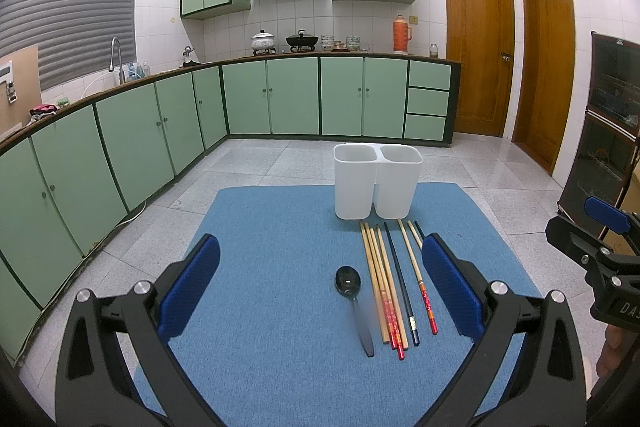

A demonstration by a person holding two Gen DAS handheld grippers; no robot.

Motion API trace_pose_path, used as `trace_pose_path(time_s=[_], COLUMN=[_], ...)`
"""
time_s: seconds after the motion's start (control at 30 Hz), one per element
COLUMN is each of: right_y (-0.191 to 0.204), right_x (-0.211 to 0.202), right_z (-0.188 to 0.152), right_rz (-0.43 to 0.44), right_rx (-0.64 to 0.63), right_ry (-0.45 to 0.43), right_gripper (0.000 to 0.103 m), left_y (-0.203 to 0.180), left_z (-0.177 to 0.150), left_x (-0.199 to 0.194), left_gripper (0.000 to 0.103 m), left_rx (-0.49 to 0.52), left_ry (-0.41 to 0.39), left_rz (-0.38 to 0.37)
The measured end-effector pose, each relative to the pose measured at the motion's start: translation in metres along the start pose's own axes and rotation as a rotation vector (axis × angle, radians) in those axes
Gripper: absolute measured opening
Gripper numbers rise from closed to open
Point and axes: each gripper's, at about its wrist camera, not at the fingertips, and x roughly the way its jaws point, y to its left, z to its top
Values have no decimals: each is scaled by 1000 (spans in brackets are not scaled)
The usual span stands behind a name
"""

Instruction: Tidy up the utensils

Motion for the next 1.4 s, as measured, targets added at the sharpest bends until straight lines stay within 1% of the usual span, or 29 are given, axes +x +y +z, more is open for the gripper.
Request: trace_pose_path(time_s=[0.23, 0.43, 0.47, 0.63, 0.67, 0.77, 0.83, 0.97, 1.03, 1.07, 1.13, 1.17, 1.23, 1.27, 1.3, 1.4], right_y=[0, -6, -5, -11, -12, -19, -26, -40, -46, -48, -51, -52, -55, -56, -58, -62], right_x=[1, 8, 6, 32, 37, 59, 78, 120, 141, 149, 163, 170, 181, 186, 189, 196], right_z=[-1, -3, 4, 5, 0, -3, -7, -23, -35, -39, -48, -53, -60, -62, -64, -69], right_rz=[0, -7, -9, -20, -21, -25, -18, -27, -28, -22, -19, -16, -10, -6, -4, -6], right_rx=[0, -1, -1, -2, -5, -2, 16, 46, 55, 60, 72, 78, 91, 99, 103, 108], right_ry=[1, 22, 27, 61, 65, 105, 154, 272, 341, 368, 418, 439, 465, 476, 485, 505], right_gripper=[97, 97, 97, 97, 97, 96, 88, 77, 63, 60, 51, 49, 45, 44, 42, 39], left_y=[0, 8, 9, 10, 11, 14, 15, 16, 13, 9, 5, 3, 1, 0, 0, -2], left_z=[-1, -2, -2, -2, -3, -5, -7, -13, -20, -23, -29, -33, -39, -42, -46, -52], left_x=[1, 7, 10, 36, 42, 68, 86, 119, 137, 143, 156, 164, 176, 184, 190, 201], left_gripper=[98, 98, 98, 98, 98, 98, 98, 98, 98, 98, 96, 95, 88, 82, 79, 79], left_rx=[1, 5, 6, 8, 10, 14, 17, 7, 15, 18, 22, 22, 19, 14, 10, -10], left_ry=[1, 26, 33, 79, 87, 131, 167, 249, 293, 308, 339, 358, 392, 413, 432, 474], left_rz=[-1, 6, 8, 16, 19, 28, 31, 24, 22, 22, 20, 18, 11, 8, 4, -1])
